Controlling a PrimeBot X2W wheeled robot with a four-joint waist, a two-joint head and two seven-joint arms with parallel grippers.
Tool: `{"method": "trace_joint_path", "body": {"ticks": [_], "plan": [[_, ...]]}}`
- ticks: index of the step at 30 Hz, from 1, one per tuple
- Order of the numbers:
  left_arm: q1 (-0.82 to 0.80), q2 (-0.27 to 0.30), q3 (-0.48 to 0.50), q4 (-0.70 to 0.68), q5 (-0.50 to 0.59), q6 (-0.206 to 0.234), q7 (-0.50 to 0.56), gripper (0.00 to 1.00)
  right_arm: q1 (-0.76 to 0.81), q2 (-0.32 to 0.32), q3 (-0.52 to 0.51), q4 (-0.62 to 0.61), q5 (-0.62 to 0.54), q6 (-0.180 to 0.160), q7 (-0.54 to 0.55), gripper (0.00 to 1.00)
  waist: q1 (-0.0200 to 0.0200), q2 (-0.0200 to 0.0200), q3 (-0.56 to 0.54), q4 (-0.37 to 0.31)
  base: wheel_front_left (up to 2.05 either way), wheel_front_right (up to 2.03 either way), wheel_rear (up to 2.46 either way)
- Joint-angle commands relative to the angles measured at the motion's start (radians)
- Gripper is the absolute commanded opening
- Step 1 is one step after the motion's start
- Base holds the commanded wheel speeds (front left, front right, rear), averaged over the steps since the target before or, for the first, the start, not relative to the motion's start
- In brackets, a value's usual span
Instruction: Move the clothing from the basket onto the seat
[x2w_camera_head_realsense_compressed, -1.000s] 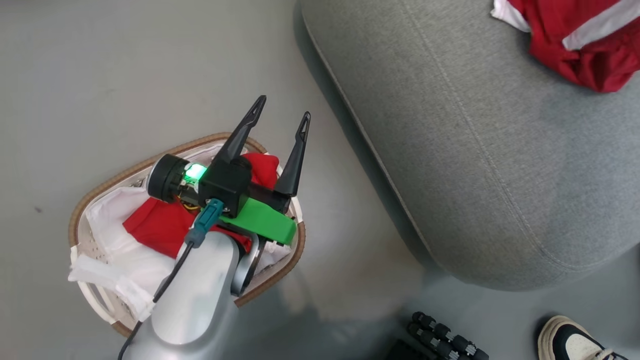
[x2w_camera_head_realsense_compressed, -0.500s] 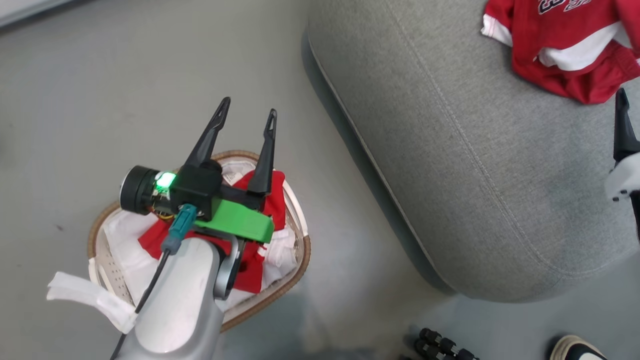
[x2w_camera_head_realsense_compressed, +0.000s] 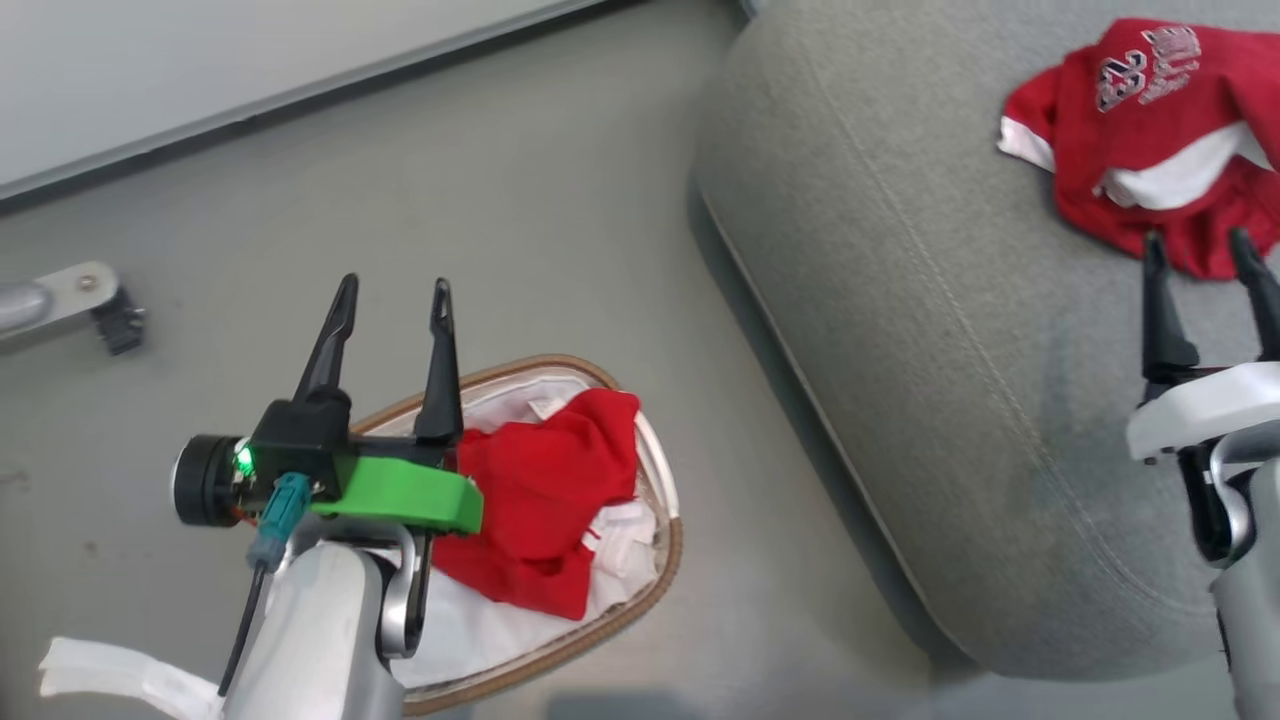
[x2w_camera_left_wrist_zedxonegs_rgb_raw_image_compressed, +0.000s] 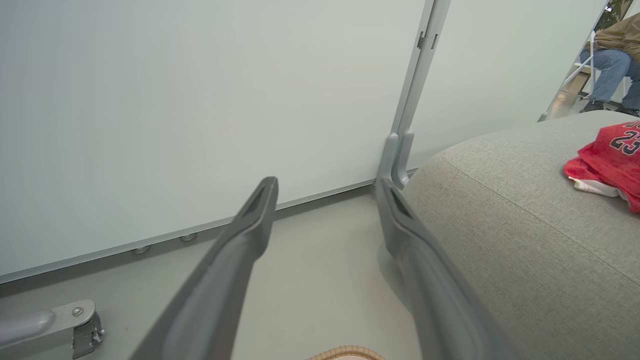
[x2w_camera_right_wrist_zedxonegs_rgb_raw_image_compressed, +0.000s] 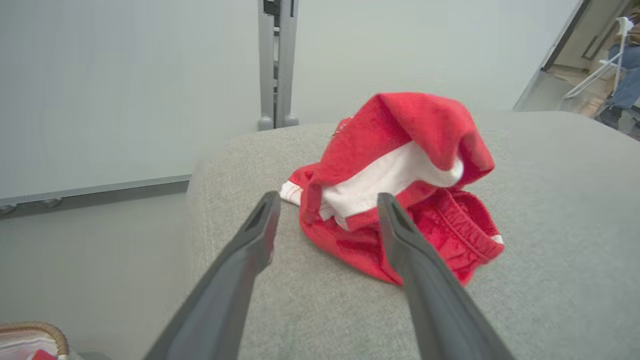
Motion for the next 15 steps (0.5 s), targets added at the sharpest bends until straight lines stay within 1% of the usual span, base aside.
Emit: {"method": "trace_joint_path", "body": {"ticks": [1, 5, 8, 15], "plan": [[0.021, 0.003, 0.009, 0.001, 0.006, 0.004, 0.001, 1.00, 0.020, 0.003, 0.005, -0.013, 0.008, -0.001, 0.000, 1.00, 0.0000, 0.0000, -0.059, 0.075, 0.00, 0.00, 0.00], [0.049, 0.004, 0.045, 0.007, 0.009, 0.014, 0.001, 1.00, 0.025, 0.027, 0.035, -0.042, 0.012, -0.001, 0.000, 1.00, 0.0000, 0.0000, -0.084, 0.126, 0.00, 0.00, 0.00], [0.072, 0.003, 0.071, 0.010, 0.003, 0.021, 0.001, 1.00, 0.033, 0.035, 0.070, -0.059, -0.011, -0.001, 0.000, 1.00, 0.0000, 0.0000, -0.102, 0.163, 0.00, 0.00, 0.00], [0.131, 0.003, 0.110, 0.020, 0.006, 0.014, 0.001, 1.00, 0.061, 0.078, 0.086, -0.060, -0.012, -0.001, 0.000, 1.00, 0.0000, 0.0000, -0.146, 0.228, 0.00, 0.00, 0.00]]}}
